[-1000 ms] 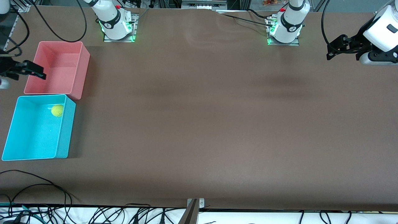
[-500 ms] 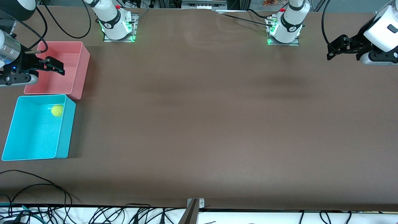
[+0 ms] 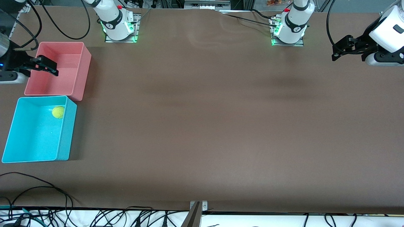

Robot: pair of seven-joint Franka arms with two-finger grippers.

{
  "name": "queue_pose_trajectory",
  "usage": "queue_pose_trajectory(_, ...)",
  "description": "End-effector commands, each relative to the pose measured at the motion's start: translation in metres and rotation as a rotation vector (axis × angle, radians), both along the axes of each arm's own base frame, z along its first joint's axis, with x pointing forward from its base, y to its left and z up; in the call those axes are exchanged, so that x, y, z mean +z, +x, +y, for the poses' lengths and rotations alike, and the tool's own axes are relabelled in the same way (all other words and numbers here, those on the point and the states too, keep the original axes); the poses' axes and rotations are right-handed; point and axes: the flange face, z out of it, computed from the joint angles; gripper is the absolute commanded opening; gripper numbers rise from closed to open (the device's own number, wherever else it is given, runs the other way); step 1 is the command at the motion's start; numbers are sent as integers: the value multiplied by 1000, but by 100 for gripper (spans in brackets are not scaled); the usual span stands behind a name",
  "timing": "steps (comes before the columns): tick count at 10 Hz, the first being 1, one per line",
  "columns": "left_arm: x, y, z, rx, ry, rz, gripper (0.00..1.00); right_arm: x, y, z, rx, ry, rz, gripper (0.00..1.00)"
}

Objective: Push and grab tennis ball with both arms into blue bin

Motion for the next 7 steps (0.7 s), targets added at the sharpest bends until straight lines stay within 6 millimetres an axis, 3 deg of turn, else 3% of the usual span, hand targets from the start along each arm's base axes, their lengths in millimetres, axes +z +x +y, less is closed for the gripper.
queue_pose_trajectory(1, 7, 0, -1, 9, -15, 3, 100, 17, 1, -1, -39, 3, -17, 100)
queue_pose_trajectory(7, 7, 0, -4, 6, -14, 3, 100, 20, 2, -2, -44, 8, -23, 100)
